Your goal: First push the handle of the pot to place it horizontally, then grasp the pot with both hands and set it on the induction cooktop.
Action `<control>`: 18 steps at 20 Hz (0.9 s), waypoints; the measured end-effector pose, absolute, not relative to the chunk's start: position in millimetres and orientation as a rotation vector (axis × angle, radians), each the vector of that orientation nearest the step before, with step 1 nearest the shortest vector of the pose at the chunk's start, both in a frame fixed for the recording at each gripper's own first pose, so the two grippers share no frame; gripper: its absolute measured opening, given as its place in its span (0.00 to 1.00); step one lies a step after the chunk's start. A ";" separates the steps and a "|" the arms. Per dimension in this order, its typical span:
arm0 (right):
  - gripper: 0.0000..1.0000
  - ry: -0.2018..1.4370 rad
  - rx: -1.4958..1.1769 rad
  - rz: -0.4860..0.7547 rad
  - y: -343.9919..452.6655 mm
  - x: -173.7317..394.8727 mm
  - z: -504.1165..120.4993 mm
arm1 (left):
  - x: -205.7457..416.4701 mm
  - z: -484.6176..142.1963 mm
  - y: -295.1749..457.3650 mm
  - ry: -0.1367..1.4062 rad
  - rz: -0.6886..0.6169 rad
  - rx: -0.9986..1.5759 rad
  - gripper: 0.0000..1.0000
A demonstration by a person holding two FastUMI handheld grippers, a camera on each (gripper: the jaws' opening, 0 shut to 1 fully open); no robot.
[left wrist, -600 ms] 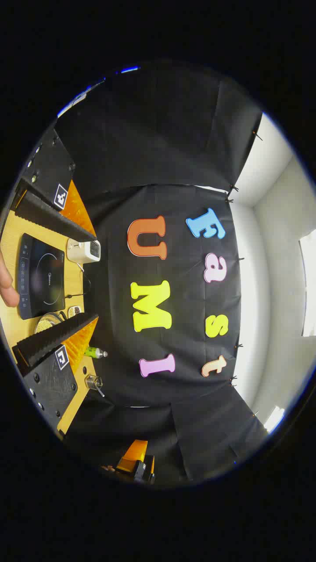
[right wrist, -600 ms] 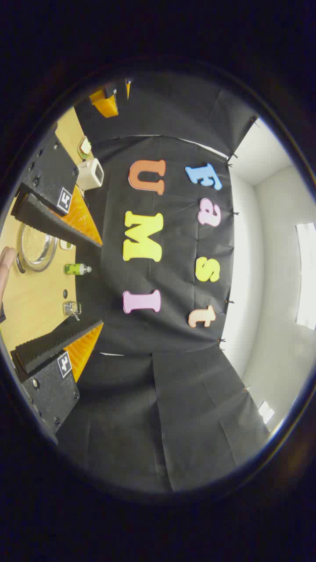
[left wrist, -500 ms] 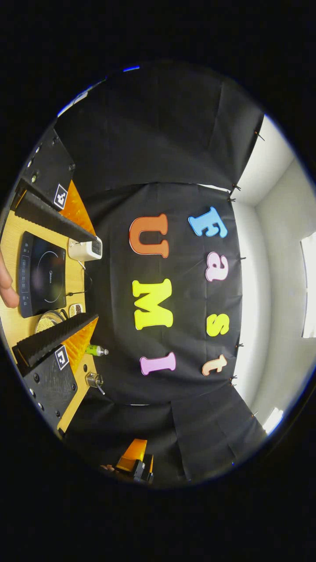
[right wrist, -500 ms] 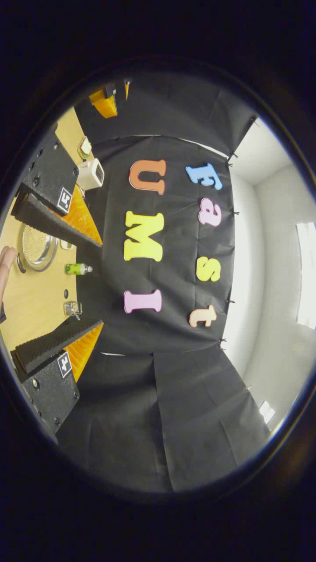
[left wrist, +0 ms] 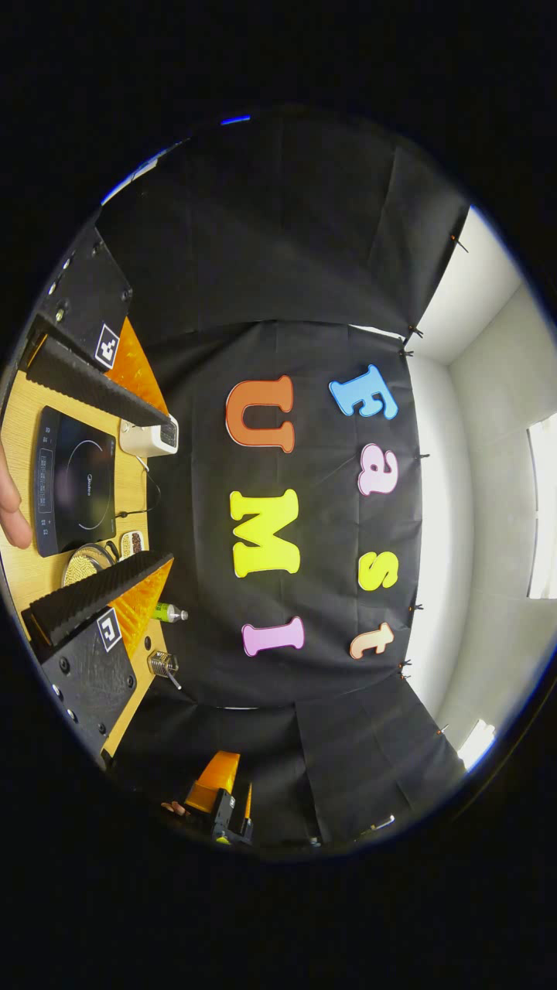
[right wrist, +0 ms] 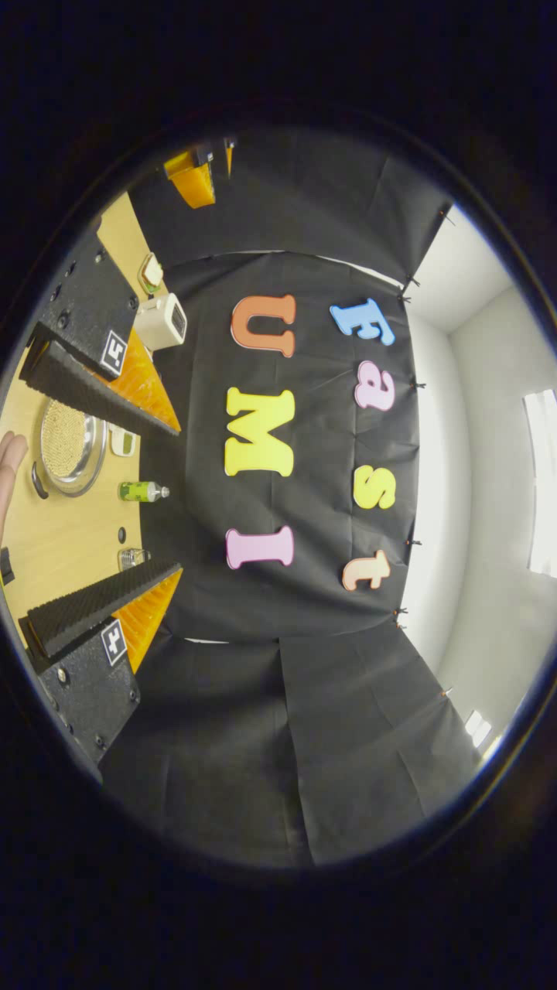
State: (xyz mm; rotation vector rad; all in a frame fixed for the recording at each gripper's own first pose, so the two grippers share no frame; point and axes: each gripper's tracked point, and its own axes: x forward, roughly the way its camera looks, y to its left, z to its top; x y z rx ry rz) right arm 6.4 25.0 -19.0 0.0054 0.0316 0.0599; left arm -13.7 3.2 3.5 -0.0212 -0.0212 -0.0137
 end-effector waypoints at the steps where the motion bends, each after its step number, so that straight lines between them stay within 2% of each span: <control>1: 0.97 0.032 0.001 0.065 28.0 7.1 -20.4 | -14.1 3.0 4.1 -0.023 -0.014 -0.024 0.96; 8: 0.97 0.039 -0.025 0.125 48.6 17.8 -38.5 | -14.0 -11.2 6.7 -0.016 -0.013 -0.018 0.96; 14: 0.98 0.170 0.000 0.190 71.2 40.2 -88.5 | -13.2 -27.2 6.6 0.002 -0.013 -0.020 0.96; 18: 0.81 0.224 -0.003 0.238 87.8 57.9 -124.1 | -15.6 -31.3 12.8 0.001 -0.004 -0.024 0.96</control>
